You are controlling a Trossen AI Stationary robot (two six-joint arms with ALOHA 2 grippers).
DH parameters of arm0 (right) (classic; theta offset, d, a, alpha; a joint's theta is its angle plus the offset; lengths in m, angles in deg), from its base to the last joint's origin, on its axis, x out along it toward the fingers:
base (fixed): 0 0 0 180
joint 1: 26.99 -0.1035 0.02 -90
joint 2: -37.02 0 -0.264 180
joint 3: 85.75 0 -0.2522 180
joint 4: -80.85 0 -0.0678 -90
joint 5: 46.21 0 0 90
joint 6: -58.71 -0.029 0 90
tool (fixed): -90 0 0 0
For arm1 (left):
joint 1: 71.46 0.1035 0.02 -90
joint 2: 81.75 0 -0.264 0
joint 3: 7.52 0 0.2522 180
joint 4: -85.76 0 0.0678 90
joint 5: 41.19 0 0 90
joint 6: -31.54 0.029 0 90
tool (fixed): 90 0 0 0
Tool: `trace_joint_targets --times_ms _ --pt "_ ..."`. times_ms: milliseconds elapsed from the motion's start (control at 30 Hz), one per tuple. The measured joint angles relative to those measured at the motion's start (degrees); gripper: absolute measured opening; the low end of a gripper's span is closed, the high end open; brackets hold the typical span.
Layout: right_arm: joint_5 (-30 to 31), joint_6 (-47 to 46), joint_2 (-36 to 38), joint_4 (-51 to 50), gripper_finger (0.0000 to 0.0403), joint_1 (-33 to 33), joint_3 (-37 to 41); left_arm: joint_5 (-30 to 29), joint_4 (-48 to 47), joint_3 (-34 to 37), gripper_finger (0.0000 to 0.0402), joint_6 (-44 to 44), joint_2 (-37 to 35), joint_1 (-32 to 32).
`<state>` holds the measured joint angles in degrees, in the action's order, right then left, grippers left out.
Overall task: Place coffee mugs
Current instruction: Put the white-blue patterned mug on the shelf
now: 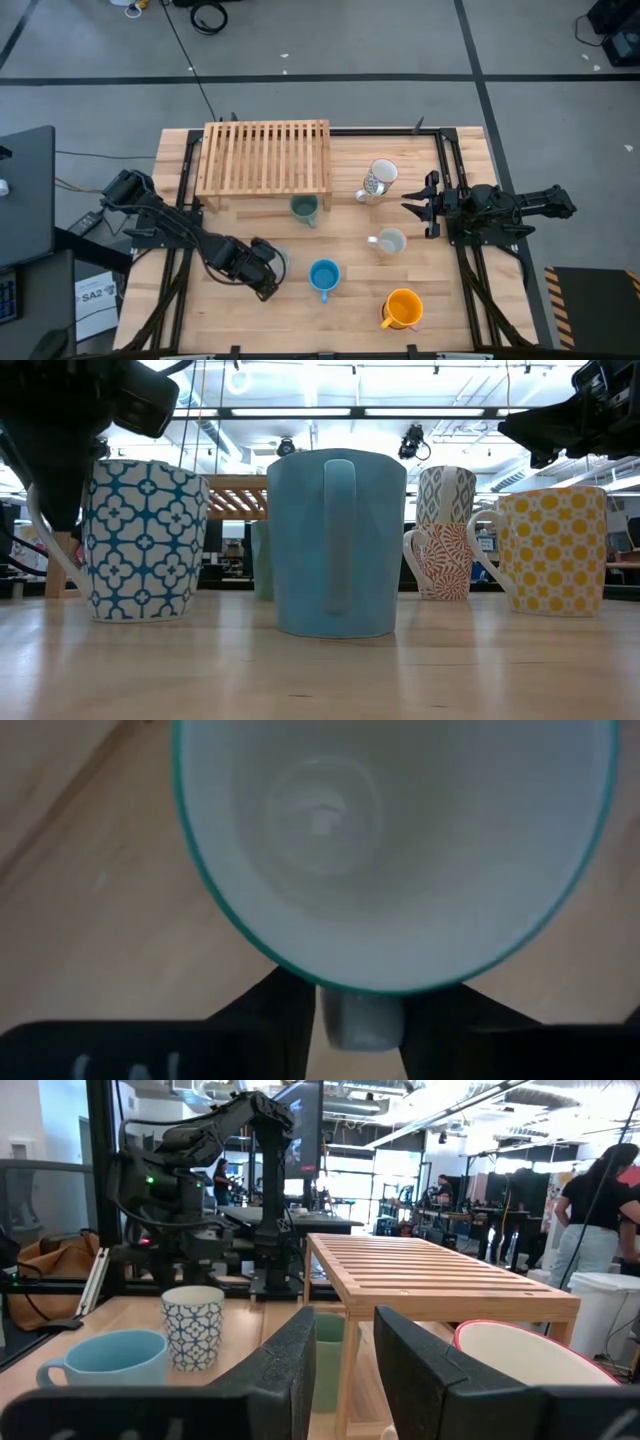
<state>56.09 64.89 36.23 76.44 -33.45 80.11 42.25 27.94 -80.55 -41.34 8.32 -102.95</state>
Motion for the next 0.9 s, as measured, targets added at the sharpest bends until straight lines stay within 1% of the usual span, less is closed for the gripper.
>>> trace_joint_targets --times_ms 400,667,900 --pt "0.0 0.0 0.0 0.0 0.0110 0.0 0.0 -0.2 -2.6 0.0 0.0070 0.1 -0.1 0.2" --pt "0.0 0.0 0.0 0.0 0.0110 0.0 0.0 -0.3 -3.3 0.0 0.0076 0.2 -0.1 0.2" --pt "0.0 0.0 0.0 0.0 0.0110 0.0 0.0 0.0 -4.5 -0.1 0.0068 0.1 -0.6 0.3"
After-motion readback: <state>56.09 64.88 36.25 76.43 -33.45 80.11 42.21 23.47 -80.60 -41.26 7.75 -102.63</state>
